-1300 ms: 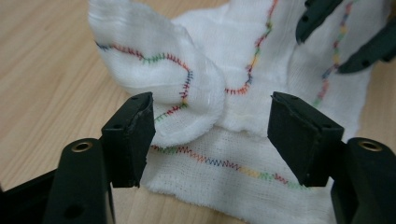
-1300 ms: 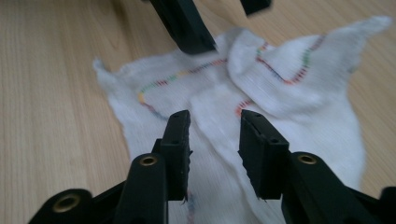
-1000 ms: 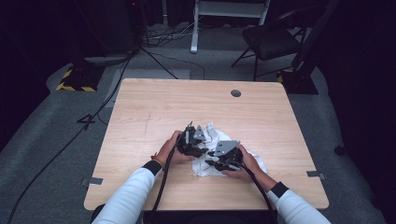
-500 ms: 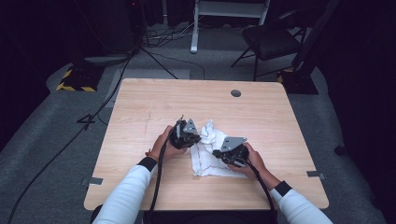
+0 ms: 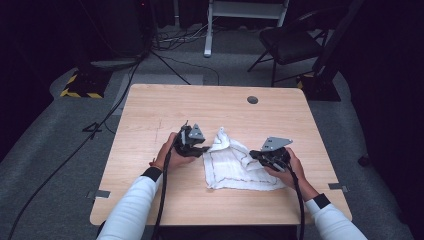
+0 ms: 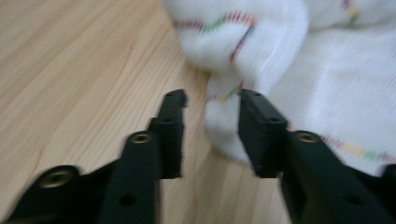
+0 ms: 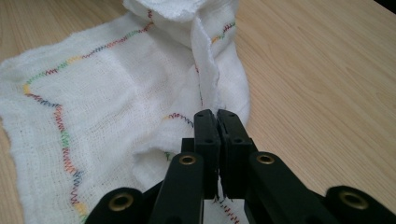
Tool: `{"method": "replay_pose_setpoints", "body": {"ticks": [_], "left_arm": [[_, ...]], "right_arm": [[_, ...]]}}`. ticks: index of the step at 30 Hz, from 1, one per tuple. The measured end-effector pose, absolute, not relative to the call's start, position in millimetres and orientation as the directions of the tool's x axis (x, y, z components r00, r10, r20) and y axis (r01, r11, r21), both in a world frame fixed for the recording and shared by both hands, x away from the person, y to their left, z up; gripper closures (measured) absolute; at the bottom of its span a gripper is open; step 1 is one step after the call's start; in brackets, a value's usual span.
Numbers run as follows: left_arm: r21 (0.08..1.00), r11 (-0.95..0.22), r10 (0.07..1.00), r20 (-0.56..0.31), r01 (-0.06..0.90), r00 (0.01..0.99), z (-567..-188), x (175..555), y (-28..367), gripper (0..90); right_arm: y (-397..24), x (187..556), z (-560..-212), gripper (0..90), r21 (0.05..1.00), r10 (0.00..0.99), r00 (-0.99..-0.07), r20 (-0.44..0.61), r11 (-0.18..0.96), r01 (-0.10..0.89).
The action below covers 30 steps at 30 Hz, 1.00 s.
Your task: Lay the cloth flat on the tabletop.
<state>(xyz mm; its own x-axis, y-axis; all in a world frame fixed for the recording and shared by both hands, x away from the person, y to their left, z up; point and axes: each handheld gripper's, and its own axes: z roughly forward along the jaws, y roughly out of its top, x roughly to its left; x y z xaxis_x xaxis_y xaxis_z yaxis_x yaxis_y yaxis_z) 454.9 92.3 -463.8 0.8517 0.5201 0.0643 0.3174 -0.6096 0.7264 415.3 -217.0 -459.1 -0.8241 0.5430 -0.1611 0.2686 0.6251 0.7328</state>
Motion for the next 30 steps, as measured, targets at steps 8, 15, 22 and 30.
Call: {"method": "replay_pose_setpoints", "body": {"ticks": [8, 15, 22, 30], "left_arm": [[0.724, -0.637, 0.484, 0.106, 0.266, 0.869, -459.8, 457.1, 43.2, 33.1], [0.665, -0.674, 0.53, 0.131, 0.321, 0.838, -475.8, 471.4, 45.8, 58.4], [0.764, -0.581, 0.529, 0.091, 0.281, 0.844, -452.5, 467.2, 73.9, 79.1], [0.842, -0.487, 0.516, 0.064, 0.231, 0.854, -419.1, 455.9, 102.3, 78.4]], "right_arm": [[-212.1, 414.4, -459.6, 87.7, 0.73, 0.535, -0.828, -0.167, 0.632, 0.261], [-215.2, 416.3, -460.8, 87.7, 0.727, 0.548, -0.819, -0.169, 0.631, 0.271], [-229.1, 417.5, -445.2, 87.9, 0.768, 0.593, -0.786, -0.173, 0.581, 0.27], [-253.6, 416.4, -409.4, 88.2, 0.836, 0.663, -0.728, -0.175, 0.491, 0.247]]}}
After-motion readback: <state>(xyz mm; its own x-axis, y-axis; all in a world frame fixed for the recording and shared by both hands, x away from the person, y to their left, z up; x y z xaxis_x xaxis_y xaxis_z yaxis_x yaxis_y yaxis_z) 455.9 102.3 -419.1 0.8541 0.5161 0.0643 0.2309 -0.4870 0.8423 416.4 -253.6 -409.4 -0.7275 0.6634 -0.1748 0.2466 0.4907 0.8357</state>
